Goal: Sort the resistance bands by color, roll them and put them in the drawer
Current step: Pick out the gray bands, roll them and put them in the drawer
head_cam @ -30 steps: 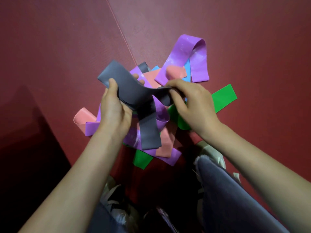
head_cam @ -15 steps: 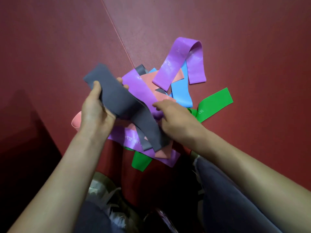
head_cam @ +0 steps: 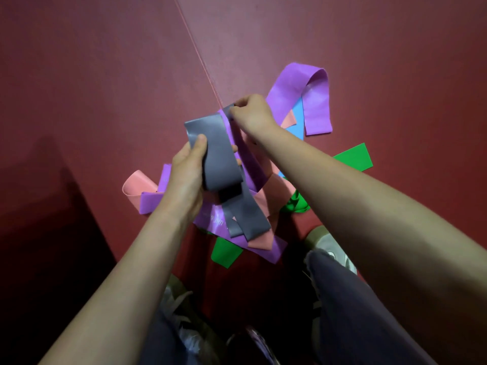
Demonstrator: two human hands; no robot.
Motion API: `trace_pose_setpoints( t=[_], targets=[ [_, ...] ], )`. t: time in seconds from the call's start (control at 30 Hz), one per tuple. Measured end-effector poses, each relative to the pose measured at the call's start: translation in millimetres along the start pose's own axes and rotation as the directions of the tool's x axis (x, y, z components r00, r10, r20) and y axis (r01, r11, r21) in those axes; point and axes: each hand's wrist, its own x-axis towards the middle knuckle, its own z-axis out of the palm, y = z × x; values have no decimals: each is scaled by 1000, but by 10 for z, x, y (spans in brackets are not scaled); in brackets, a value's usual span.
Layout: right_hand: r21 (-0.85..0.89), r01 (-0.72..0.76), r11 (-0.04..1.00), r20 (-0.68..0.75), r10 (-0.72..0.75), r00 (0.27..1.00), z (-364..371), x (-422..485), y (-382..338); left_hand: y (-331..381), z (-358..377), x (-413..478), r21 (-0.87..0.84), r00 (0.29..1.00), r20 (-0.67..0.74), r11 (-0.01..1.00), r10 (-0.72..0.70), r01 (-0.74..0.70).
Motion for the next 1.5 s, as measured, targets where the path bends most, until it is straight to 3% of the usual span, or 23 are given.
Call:
trace_pose_setpoints(
  t=[0.13,0.27,0.4,0.53,0.6,0.7,0.73,0.83,0.97,1.1,1.27,1.37,1.5],
  targets=[
    [92,6,996,-39,-2,999,-31,-24,33,-37,17,-4,20,1000,4,1000,-10,10],
    [236,177,956,-164,-140,976,-178,-159,90,-35,43,0,-50,999,6,998,-36,36],
    [339,419,843,-231,-357,905,-314,-470,207,18,68,-66,-204,991,69,970,-119,130],
    [436,448,781,-183,-410,894,-433,-754,341,44,59,-109,-171,978,123,967,-168,188],
    [347,477,807,-149,-455,878,-442,-792,422,58,37,-113,-194,969,149,956,-195,222],
    [34,599,800,-110,-593,797,-473,-789,510,68,-18,-99,-196,954,200,945,-223,262],
    [2,603,798,-88,-600,795,-492,-778,545,67,-22,-98,-174,952,204,949,-228,264],
    [107,501,859,52,-508,860,-483,-775,633,50,-10,-93,-112,960,190,967,-205,229],
    [381,122,916,75,-163,984,-432,-806,583,-10,13,-125,2,959,191,977,-208,211],
    [328,-132,936,150,86,985,-423,-708,500,-63,16,-175,119,947,206,967,-246,225],
    [267,-111,957,208,55,977,-434,-614,479,-22,52,-229,221,929,271,955,-254,197],
    [239,-19,971,204,-31,978,-467,-651,496,-16,103,-269,219,921,287,954,-262,203],
    [403,93,911,199,-186,962,-569,-780,568,-39,147,-297,100,919,279,960,-280,262]
  ],
)
